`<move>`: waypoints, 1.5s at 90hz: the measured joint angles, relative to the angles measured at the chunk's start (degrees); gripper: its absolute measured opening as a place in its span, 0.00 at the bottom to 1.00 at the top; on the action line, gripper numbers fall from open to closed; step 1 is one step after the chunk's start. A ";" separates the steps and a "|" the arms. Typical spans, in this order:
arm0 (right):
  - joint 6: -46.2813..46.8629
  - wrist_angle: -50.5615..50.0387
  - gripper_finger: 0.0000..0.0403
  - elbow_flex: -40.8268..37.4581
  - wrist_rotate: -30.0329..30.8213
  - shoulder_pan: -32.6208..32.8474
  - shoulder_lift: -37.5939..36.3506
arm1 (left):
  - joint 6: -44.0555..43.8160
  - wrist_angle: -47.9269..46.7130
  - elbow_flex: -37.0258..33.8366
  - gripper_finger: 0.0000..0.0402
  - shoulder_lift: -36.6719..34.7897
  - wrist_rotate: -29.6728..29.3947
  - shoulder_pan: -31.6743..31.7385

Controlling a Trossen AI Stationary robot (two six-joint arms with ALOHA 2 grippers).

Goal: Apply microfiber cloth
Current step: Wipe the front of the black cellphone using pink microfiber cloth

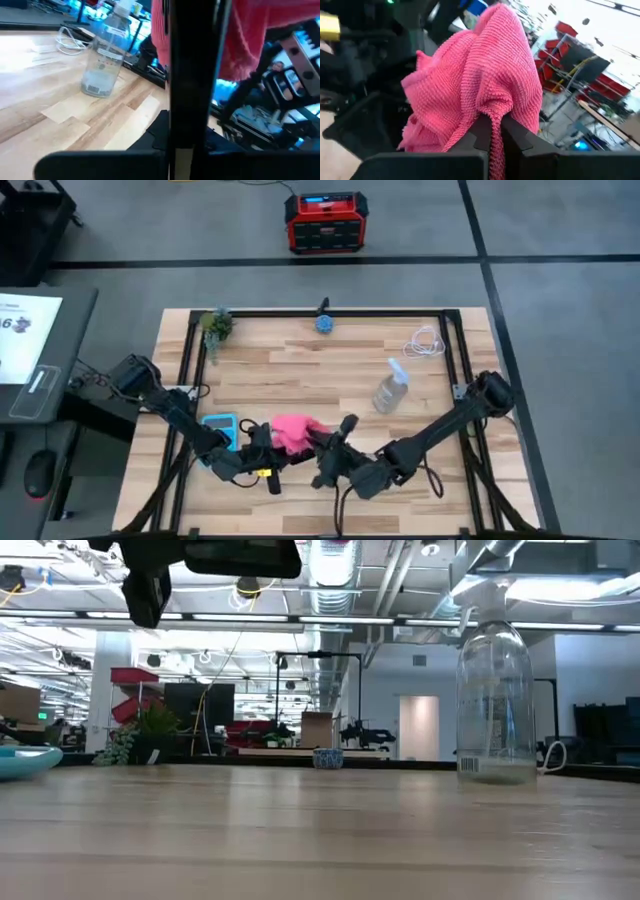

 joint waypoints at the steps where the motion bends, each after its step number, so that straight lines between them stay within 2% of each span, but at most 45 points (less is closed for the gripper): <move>1: -0.03 -0.28 0.00 0.00 -1.01 -0.03 0.00 | 0.00 -0.02 0.00 0.01 0.00 0.00 0.00; 14: 3.19 -6.31 0.00 -0.02 -16.41 -1.34 0.07 | 0.06 -0.09 0.00 0.01 0.00 0.00 0.17; 21: 3.60 -7.23 0.00 -0.02 -19.58 -2.51 0.07 | 0.02 -0.14 0.00 0.01 0.00 -0.03 0.20; 26: 2.62 -4.89 0.00 -0.04 -16.56 -3.15 0.09 | -0.07 -0.09 0.00 0.01 0.00 -0.44 0.20; 35: -0.95 5.00 0.00 -0.04 -0.20 -3.13 0.15 | -0.34 0.00 0.00 0.01 -0.02 -1.10 0.35; 38: -4.08 7.14 0.00 -0.01 1.67 -3.14 -0.06 | -0.19 -0.15 0.00 0.01 -0.02 -0.85 0.32; 42: -7.03 8.21 0.00 0.08 1.21 -3.06 -0.17 | 0.03 -0.15 0.00 0.01 -0.02 -0.25 0.18; 51: -8.37 4.17 0.00 0.09 -6.17 -2.23 -0.11 | 0.04 -0.80 -0.02 0.01 0.12 0.24 0.15; 64: 0.07 -8.55 0.00 -0.11 -25.11 -1.86 0.21 | 0.69 0.10 0.47 0.01 -0.07 0.39 0.18; 70: 1.51 -9.17 0.00 -0.13 -29.18 -3.08 0.91 | 1.87 -0.52 1.15 0.01 0.03 1.34 0.17; 74: 1.05 -7.84 0.00 -0.11 -28.66 -3.66 1.12 | 2.71 -0.97 1.64 0.01 0.01 0.40 0.17; 86: -2.15 -0.19 0.00 -0.11 -15.96 -3.65 1.29 | 3.06 -3.03 3.45 0.01 -0.17 1.30 0.29; 99: -5.94 6.31 0.00 0.26 -9.03 -3.65 0.70 | 0.07 -7.84 3.62 0.01 0.02 1.78 0.50; 110: -4.33 -0.32 0.00 0.68 -10.70 -3.20 0.72 | -0.43 -8.52 3.65 0.01 0.09 2.85 0.31; 120: 2.74 -9.72 0.00 0.74 -19.63 -3.59 1.11 | -0.22 -8.45 3.65 0.01 0.09 1.80 0.46; 135: 3.89 -7.47 0.00 0.68 -22.11 -4.93 1.95 | -0.03 -9.32 3.52 0.01 0.01 2.04 0.35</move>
